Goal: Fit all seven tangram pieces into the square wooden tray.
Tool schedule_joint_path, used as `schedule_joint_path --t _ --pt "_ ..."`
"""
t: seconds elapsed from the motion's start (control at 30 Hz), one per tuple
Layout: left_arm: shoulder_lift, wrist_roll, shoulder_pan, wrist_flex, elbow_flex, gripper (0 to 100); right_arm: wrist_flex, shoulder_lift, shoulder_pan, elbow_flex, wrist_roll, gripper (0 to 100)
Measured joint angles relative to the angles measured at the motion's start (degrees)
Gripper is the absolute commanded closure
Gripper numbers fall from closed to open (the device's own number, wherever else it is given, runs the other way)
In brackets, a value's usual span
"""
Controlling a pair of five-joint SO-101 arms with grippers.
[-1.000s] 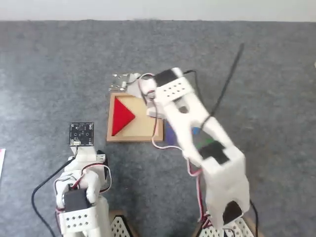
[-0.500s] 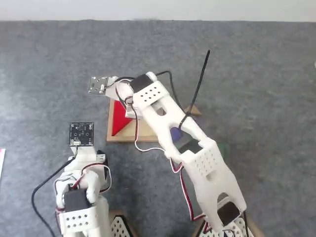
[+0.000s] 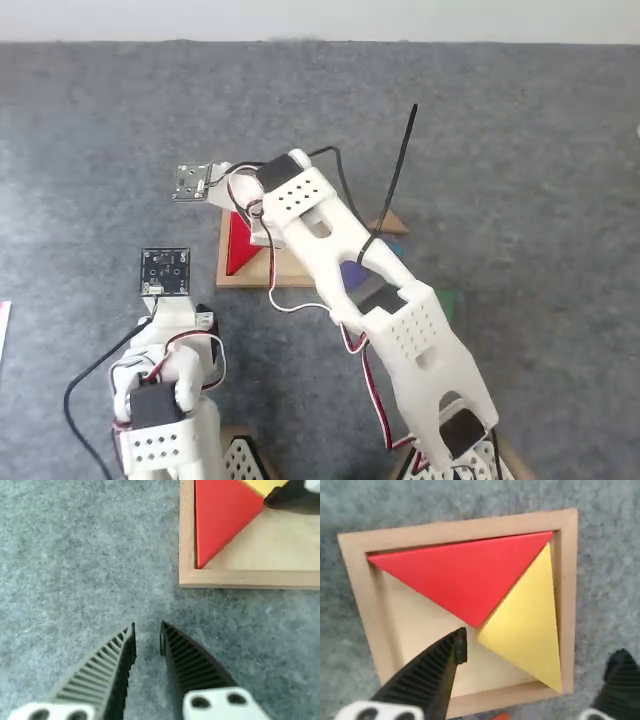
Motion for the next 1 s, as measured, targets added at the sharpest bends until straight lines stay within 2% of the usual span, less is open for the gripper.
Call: schedule_joint_path --t 0.23,0.43,0.63,0.8,0.9,1.0 --pt "0.0 0.0 0.0 0.0 0.0 92 0.0 0.4 0.4 -0.5 -0.4 57.6" --pt "0.0 0.0 0.0 0.0 0.0 92 5.9 -2.2 2.1 -0.5 -3.2 75.8" --pt "0.0 0.0 0.0 0.0 0.0 92 8.7 -5.7 2.2 -0.5 -10.6 94.1" --pt "0.0 0.0 0.0 0.0 0.0 92 16.7 -9.2 1.4 -0.6 -14.7 93.6" --pt "0.0 0.0 0.0 0.0 0.0 92 15.6 -9.3 0.6 1.6 -17.0 93.6" --pt "0.0 0.0 0.0 0.0 0.0 92 10.1 -9.3 -0.4 6.8 -17.7 93.6"
